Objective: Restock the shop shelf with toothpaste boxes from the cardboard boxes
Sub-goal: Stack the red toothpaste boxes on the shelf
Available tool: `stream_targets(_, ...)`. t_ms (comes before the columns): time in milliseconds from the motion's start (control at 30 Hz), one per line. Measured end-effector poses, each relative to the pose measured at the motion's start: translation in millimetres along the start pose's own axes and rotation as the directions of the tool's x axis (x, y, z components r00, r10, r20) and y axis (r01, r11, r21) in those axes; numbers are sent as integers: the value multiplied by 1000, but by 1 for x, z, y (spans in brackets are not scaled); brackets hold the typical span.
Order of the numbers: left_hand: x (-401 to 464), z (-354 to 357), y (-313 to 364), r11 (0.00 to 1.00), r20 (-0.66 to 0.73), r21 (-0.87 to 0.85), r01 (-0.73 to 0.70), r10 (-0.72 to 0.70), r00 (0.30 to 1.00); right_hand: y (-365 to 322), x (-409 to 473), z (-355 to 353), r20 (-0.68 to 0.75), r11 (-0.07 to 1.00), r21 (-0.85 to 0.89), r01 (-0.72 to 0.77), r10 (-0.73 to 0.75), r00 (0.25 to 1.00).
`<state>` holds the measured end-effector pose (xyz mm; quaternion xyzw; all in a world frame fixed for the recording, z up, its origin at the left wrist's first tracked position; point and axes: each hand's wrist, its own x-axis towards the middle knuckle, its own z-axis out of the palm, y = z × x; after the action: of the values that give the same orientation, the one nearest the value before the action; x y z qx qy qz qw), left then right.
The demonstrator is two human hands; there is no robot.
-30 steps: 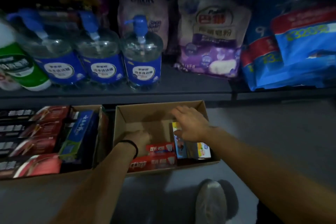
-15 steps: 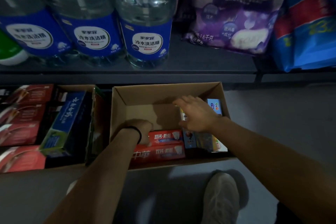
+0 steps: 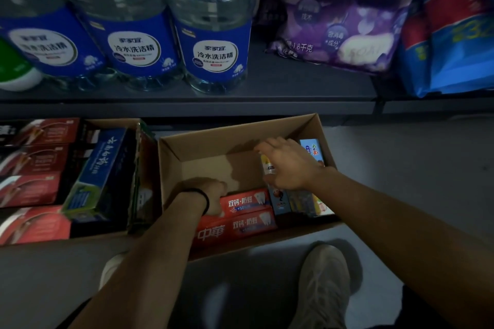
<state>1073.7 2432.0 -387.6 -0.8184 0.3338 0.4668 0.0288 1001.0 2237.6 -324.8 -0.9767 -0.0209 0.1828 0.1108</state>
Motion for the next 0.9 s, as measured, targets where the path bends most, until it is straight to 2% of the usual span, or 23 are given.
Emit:
stream_targets(233, -5, 9, 6, 999, 68, -44, 29, -26, 997, 3, -6, 3, -7, 1000, 4, 4, -4, 1000)
stream_targets(367, -9, 4, 10, 998, 58, -67, 14, -10, 998, 5, -9, 1, 7, 1000, 0, -3, 3, 1000)
stream_targets(600, -36, -16, 17, 994, -26, -105, 0, -3, 1000, 1, -22, -17, -11, 999, -32, 3, -4, 1000)
stream_targets(900, -113, -75, 26, 998, -235, -52, -22, 9, 972, -16, -62, -81, -173, 993, -113, -21, 1, 985)
